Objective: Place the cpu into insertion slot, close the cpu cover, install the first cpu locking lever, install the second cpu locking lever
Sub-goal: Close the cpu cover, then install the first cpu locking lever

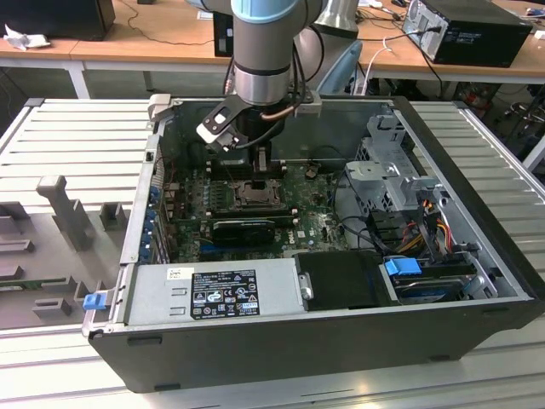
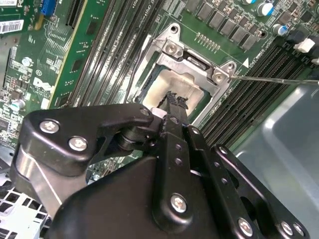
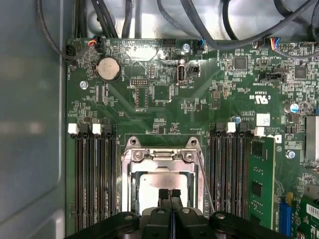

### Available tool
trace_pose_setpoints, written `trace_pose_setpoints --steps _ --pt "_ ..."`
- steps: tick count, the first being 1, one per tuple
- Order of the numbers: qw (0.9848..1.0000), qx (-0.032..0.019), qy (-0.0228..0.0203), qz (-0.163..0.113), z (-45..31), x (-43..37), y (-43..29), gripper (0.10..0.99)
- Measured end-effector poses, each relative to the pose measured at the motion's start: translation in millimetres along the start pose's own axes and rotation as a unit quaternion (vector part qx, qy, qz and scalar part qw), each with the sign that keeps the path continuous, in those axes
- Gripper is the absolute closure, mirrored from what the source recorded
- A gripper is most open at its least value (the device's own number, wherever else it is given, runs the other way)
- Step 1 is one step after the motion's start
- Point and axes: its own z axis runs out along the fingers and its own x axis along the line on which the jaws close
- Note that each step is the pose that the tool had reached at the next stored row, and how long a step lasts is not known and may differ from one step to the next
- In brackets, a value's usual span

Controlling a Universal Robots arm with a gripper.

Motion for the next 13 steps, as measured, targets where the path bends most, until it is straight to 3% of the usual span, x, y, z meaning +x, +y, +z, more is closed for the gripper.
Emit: trace_pose_setpoints --steps 6,13 --pt "1.0 0.0 0.0001 0.0 -0.5 -0.1 -3.5 0.98" --pt "1.0 0.0 0.0002 0.0 -12.0 -0.2 -3.3 0.98"
